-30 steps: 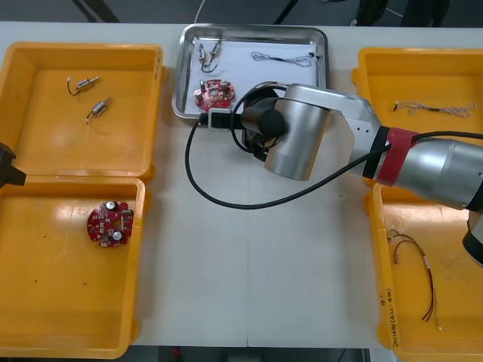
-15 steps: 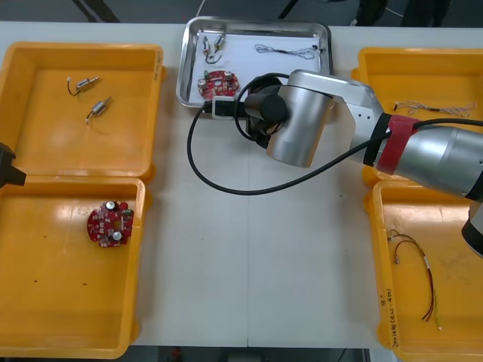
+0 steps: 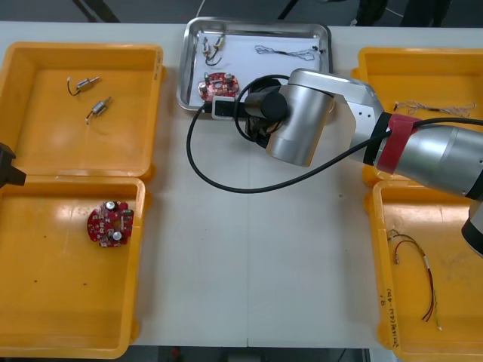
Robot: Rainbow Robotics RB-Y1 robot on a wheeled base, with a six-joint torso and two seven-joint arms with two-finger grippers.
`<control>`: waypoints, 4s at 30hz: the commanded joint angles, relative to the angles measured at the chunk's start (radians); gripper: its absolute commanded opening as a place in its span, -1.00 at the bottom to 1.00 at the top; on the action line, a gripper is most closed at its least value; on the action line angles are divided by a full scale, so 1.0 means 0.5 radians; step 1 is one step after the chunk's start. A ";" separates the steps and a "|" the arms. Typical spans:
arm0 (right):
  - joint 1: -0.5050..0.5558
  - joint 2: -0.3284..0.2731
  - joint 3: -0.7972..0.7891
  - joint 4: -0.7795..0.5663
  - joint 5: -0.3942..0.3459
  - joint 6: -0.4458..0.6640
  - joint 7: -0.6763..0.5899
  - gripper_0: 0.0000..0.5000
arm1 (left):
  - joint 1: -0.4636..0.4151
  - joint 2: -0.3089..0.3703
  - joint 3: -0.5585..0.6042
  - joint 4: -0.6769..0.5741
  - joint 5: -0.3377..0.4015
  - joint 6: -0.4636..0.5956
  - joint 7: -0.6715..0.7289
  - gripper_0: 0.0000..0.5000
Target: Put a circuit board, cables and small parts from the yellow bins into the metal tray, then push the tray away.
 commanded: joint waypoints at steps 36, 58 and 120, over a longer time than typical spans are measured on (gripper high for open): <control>0.094 -0.076 -0.588 -1.439 -0.504 1.974 -0.574 1.00 | 0.037 -0.018 0.058 -0.045 0.015 0.013 -0.041 1.00; 0.809 -0.404 -1.548 -2.046 -0.694 2.190 -1.175 1.00 | 0.037 -0.018 0.058 -0.045 0.015 0.013 -0.041 1.00; 1.954 -0.769 -3.186 -1.626 -1.081 2.190 -0.961 1.00 | 0.037 -0.018 0.058 -0.045 0.015 0.013 -0.041 1.00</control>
